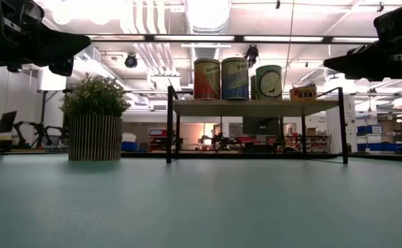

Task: Pick and place cans onto a shelf
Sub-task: Return to Home Position

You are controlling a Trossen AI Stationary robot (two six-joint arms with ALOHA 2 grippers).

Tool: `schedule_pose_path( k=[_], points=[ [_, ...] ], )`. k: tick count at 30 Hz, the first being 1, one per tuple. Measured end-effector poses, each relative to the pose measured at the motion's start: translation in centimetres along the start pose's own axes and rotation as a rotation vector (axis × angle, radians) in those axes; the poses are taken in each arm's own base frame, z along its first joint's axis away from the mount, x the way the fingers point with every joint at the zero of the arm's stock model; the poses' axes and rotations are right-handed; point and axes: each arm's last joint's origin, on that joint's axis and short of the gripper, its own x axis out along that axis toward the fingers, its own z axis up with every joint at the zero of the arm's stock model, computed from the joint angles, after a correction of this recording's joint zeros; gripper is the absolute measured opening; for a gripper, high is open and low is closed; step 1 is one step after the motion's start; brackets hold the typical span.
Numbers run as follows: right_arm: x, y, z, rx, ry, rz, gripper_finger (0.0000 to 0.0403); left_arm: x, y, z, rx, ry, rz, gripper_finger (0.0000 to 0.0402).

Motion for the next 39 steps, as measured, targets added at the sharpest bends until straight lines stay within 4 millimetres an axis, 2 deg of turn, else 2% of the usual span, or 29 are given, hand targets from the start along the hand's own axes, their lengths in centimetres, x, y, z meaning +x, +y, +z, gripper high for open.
schedule_pose_path(
  k=[39],
  points=[
    [0.03, -0.12, 0.37, 0.0, 0.002, 0.0, 0.0009, 0.03, 0.0, -0.03, 0.0, 0.004, 0.0, 0.0]
  ],
)
